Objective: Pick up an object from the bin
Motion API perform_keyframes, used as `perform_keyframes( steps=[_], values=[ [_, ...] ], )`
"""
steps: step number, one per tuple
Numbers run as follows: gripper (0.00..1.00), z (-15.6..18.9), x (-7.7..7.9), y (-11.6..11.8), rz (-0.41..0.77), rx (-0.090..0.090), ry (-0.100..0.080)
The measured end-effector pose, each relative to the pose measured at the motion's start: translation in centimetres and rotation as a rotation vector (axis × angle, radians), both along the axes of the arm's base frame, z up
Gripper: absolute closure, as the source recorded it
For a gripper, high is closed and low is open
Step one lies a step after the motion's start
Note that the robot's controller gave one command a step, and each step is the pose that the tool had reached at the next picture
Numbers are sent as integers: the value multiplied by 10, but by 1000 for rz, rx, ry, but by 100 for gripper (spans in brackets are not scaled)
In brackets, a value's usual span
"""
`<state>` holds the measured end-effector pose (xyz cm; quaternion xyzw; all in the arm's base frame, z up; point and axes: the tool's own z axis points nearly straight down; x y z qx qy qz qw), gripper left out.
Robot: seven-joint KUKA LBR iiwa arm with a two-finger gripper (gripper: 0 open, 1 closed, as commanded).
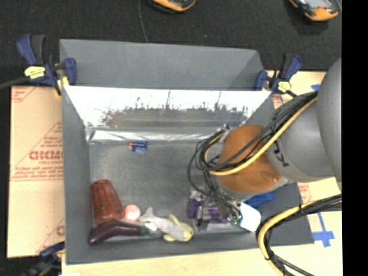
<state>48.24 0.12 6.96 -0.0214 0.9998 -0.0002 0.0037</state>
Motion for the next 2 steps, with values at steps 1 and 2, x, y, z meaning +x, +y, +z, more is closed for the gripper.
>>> perform_keyframes(
  steps=[1, 2],
  values=[
    [100, 64, 10, 3, -1, 0, 4],
    [100, 105, 0, 1, 32, -2, 6]
  ],
)
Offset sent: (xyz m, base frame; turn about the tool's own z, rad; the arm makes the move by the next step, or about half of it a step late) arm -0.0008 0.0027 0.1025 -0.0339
